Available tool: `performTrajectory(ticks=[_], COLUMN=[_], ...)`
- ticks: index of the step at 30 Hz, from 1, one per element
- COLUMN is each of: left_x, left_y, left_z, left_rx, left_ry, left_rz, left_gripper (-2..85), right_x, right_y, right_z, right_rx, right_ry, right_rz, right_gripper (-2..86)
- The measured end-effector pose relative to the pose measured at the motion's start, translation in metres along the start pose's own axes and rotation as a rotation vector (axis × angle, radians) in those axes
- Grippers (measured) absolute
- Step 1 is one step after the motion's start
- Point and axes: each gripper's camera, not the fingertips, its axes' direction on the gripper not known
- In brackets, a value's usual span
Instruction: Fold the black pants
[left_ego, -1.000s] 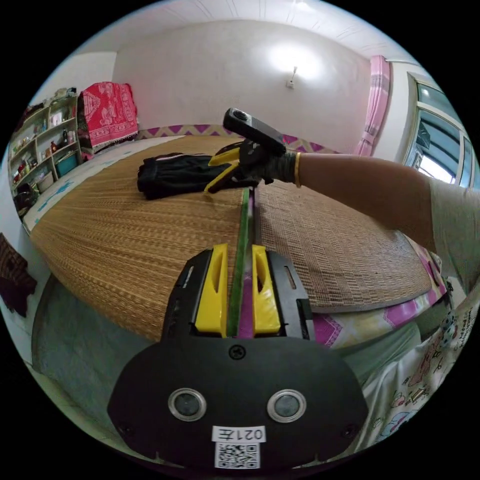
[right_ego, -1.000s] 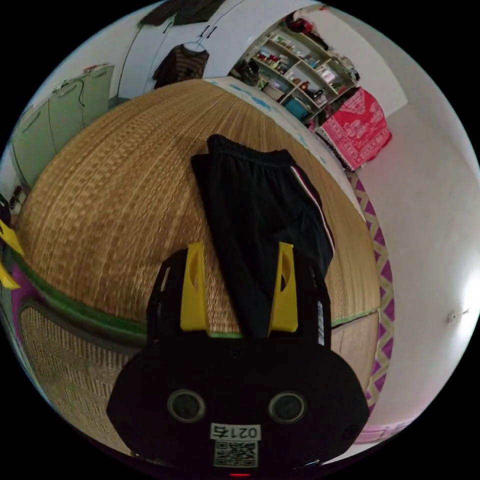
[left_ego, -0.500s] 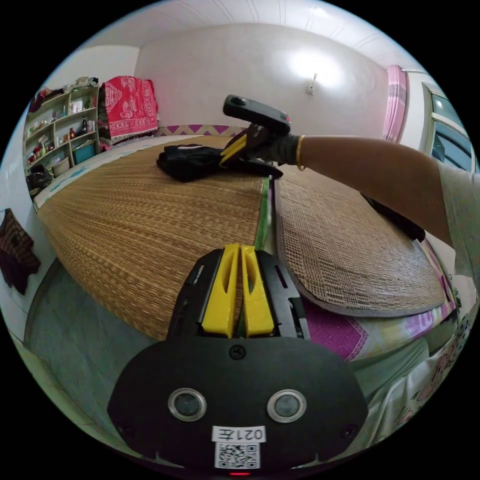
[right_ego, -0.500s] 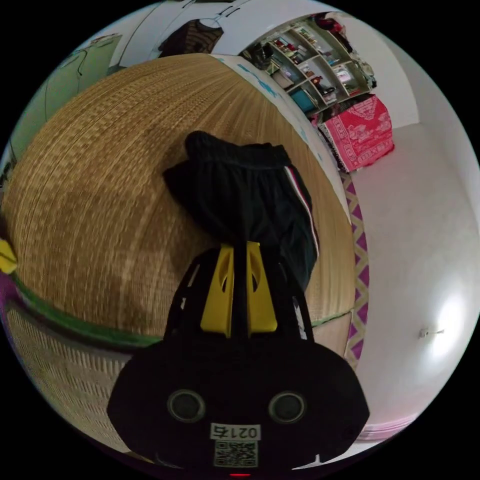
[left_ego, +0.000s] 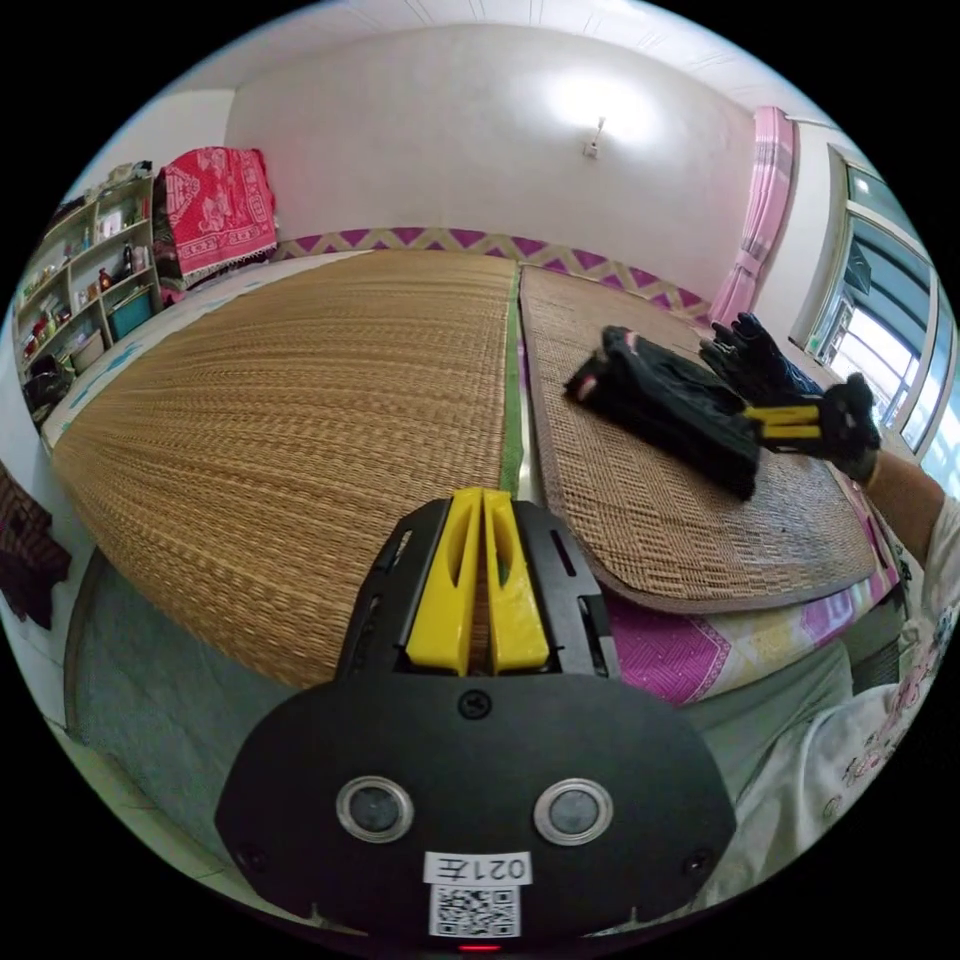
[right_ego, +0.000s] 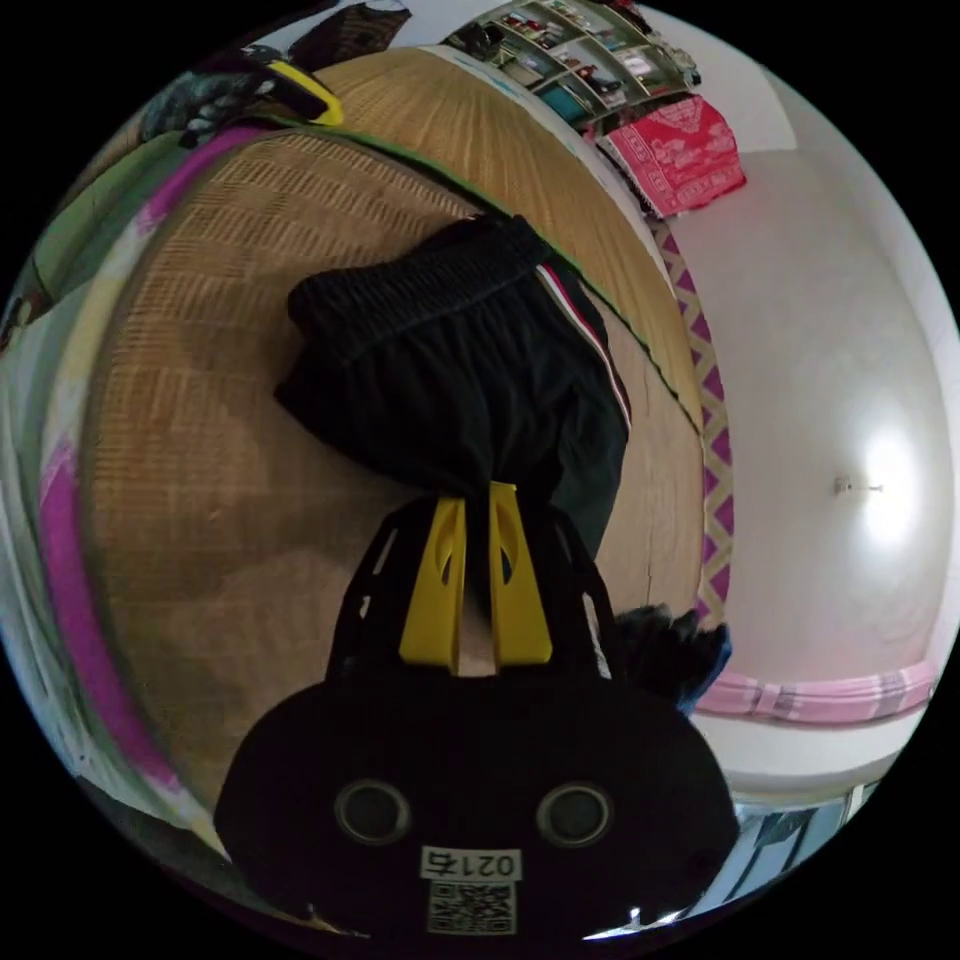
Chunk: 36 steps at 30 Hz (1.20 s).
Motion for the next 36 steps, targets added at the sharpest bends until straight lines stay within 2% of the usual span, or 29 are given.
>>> performTrajectory(ticks=[5,7,9,12,19,22,27,29,32,36], left_x=[-0.01,-0.014,-0.012,-0.004,-0.003,-0.002,0.007,0.009,0.013,0.023], left_y=[-0.007,-0.013,-0.018,-0.021,-0.008,-0.007,-0.005,-0.004,-0.003,-0.012], left_z=[-0.006,-0.012,-0.027,-0.033,-0.039,-0.034,-0.035,-0.035,-0.031,-0.014], left_rx=[-0.029,-0.039,0.047,0.026,0.02,0.01,-0.003,-0.008,-0.012,0.017], left_ry=[0.034,0.101,0.278,0.309,0.318,0.341,0.328,0.316,0.312,0.319], left_rz=[0.001,-0.023,-0.048,-0.061,-0.082,-0.107,-0.086,-0.076,-0.07,-0.093], left_gripper=[-1.0,-1.0,-1.0,-1.0,-1.0,-1.0,-0.9,-0.9,-0.8,1.0], right_x=[-0.025,-0.016,-0.005,0.011,0.032,0.04,0.068,0.093,0.154,0.232], right_y=[-0.009,-0.036,-0.054,-0.064,-0.016,-0.024,-0.03,-0.009,0.068,0.225], right_z=[-0.04,-0.053,-0.056,-0.054,-0.1,-0.081,-0.034,-0.031,-0.046,-0.084], right_rx=[-0.015,0.048,0.085,0.065,0.248,0.247,0.157,0.199,0.392,0.636], right_ry=[-0.088,-0.179,-0.297,-0.426,-0.401,-0.357,-0.455,-0.524,-0.655,-0.679], right_rz=[0.037,0.095,0.142,0.191,0.269,0.326,0.461,0.522,0.707,0.944], right_gripper=[3.8,3.9,4.2,5.5,13.5,13.9,9.2,5.9,3.9,3.2])
